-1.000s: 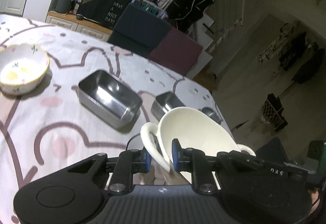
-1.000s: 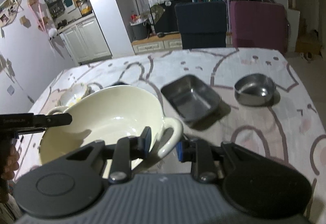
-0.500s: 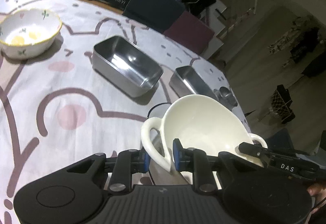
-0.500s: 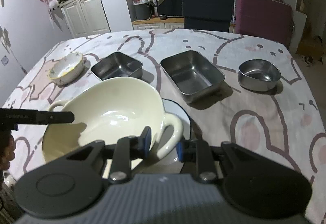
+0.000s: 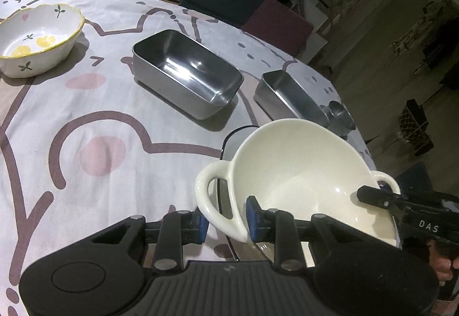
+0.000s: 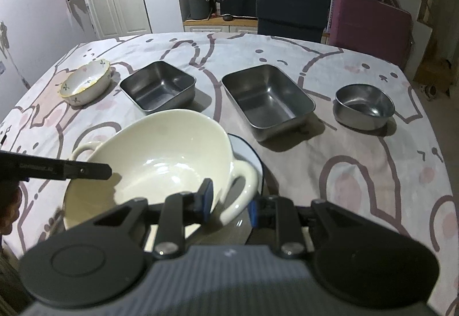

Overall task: Organize plates and bowls
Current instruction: 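Lower the cream bowl with both grippers onto the white plate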

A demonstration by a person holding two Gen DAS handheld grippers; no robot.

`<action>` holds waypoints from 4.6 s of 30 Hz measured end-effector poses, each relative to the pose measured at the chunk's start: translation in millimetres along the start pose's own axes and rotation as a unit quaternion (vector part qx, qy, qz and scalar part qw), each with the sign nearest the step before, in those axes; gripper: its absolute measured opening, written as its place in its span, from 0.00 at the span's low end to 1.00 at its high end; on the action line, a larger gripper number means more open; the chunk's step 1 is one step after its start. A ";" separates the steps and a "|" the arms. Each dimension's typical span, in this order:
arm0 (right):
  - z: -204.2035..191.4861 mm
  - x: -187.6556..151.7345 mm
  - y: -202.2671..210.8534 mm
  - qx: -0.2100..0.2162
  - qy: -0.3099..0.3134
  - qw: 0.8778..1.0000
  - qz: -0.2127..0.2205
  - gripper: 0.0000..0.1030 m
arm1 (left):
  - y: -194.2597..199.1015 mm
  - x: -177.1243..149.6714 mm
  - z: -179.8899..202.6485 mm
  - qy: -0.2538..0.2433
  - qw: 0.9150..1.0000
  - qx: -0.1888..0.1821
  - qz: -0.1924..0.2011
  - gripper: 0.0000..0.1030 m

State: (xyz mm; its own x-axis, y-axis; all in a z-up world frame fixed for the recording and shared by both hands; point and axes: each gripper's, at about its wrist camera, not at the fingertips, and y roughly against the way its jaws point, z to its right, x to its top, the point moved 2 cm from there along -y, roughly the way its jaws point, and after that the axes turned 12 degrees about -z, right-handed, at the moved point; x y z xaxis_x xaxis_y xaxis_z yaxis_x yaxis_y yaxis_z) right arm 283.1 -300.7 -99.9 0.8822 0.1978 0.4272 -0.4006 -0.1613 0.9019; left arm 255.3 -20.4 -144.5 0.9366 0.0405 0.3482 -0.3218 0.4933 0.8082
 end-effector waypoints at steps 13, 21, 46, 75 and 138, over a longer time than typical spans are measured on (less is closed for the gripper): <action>-1.9 5.2 -6.8 -0.007 0.004 1.000 -0.007 0.29 | -15.1 3.7 0.4 0.000 1.000 0.022 -0.011 0.29; 4.8 5.6 -10.1 -0.016 -0.001 1.000 -0.013 0.29 | -22.3 5.6 6.5 -0.009 0.999 0.028 -0.014 0.30; 12.0 5.2 -24.5 -0.051 0.007 0.998 -0.039 0.31 | -27.0 5.5 17.6 -0.032 0.998 0.045 -0.024 0.30; 17.5 -6.5 -35.4 -0.043 -0.028 0.997 -0.050 0.36 | -23.2 4.7 24.2 -0.062 0.996 0.056 -0.022 0.29; 30.2 -7.3 -44.1 0.005 -0.083 0.994 -0.074 0.44 | -21.4 7.2 28.8 -0.083 0.993 0.065 -0.046 0.40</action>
State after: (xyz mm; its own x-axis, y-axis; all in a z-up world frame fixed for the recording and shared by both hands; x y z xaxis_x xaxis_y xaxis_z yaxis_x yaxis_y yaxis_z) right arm 301.8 -324.2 -144.7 0.9605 0.0575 0.2723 -0.2612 -0.1516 0.9533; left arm 264.9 -55.7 -145.6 0.9306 -0.1492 0.3342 -0.2603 0.3722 0.8909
